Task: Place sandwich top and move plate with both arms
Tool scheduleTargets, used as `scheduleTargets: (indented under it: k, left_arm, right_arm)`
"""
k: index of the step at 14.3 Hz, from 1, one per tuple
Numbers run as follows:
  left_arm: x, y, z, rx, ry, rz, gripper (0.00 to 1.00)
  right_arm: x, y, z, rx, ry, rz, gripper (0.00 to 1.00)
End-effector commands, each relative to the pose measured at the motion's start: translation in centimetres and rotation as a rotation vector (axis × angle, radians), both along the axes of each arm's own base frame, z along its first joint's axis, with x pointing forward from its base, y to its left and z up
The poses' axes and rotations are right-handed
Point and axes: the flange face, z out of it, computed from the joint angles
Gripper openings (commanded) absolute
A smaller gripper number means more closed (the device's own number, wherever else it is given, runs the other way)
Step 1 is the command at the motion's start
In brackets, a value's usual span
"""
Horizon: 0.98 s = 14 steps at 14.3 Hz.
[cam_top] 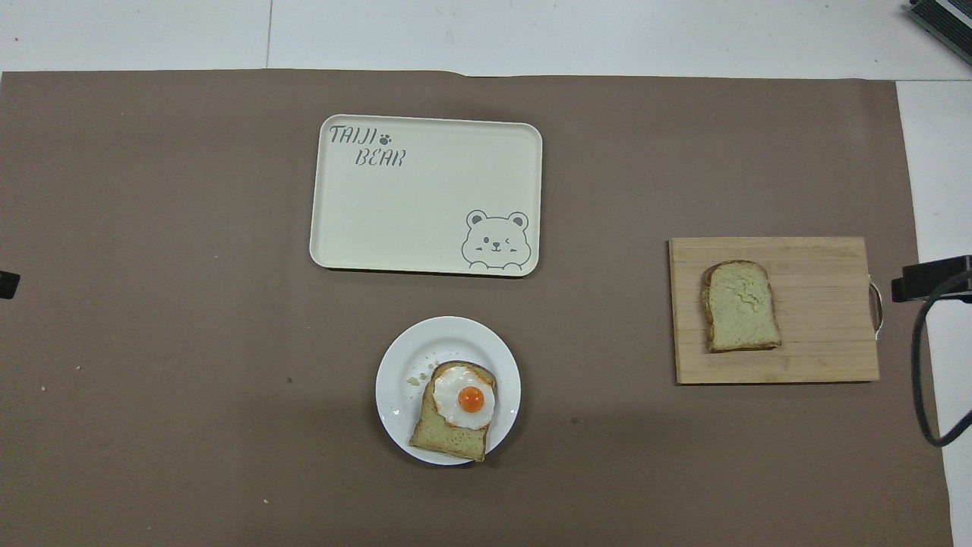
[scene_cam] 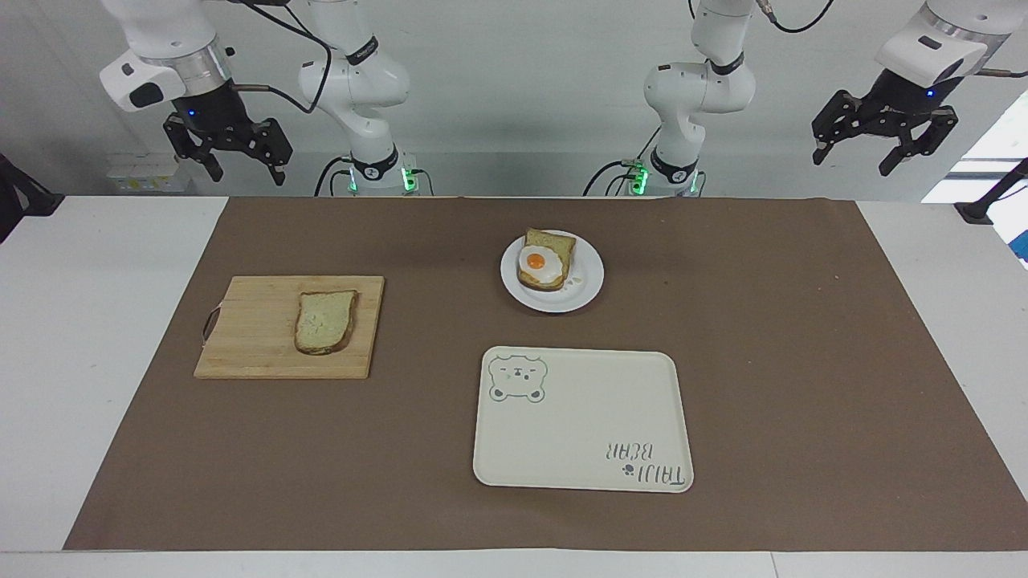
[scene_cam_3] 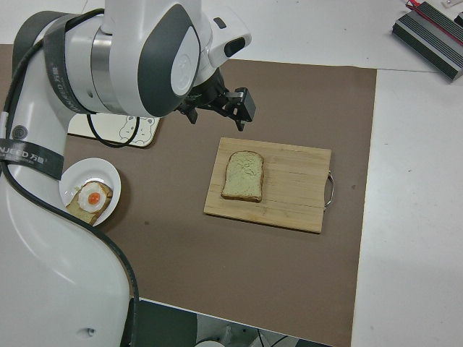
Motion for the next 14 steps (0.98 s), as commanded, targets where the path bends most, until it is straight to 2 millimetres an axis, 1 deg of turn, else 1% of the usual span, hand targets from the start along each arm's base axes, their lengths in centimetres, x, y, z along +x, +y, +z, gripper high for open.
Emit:
scheduleTargets:
  k: [1,2,5,6,8,11,14]
  left_arm:
    - [-0.4,0.2,0.4,0.001,0.007,-0.004,1.00]
    - [-0.4,0.2,0.4,0.001,0.006,-0.003,1.00]
    - [-0.5,0.2,0.4,0.001,0.004,-0.002,1.00]
    - [-0.5,0.3,0.4,0.001,0.005,-0.003,1.00]
    - [-0.5,0.2,0.4,0.001,0.004,-0.004,1.00]
    - [-0.5,0.2,0.4,0.001,0.006,-0.003,1.00]
    - [-0.5,0.2,0.4,0.001,0.005,-0.004,1.00]
  right_arm:
    - [-0.1,-0.3,-2.7,0.016,-0.005,0.005,1.00]
    - [0.2,-0.3,-3.8,0.016,0.002,0.005,1.00]
    - [0.6,-0.3,-8.0,0.016,0.011,0.007,1.00]
    - [0.7,-0.2,-8.9,0.016,0.012,0.008,1.00]
    - [1.4,-0.3,-11.0,0.015,0.018,0.007,1.00]
    - [2.7,-0.2,-15.5,0.016,0.048,0.011,1.00]
    - [3.4,-0.2,-18.7,0.020,0.042,0.010,1.00]
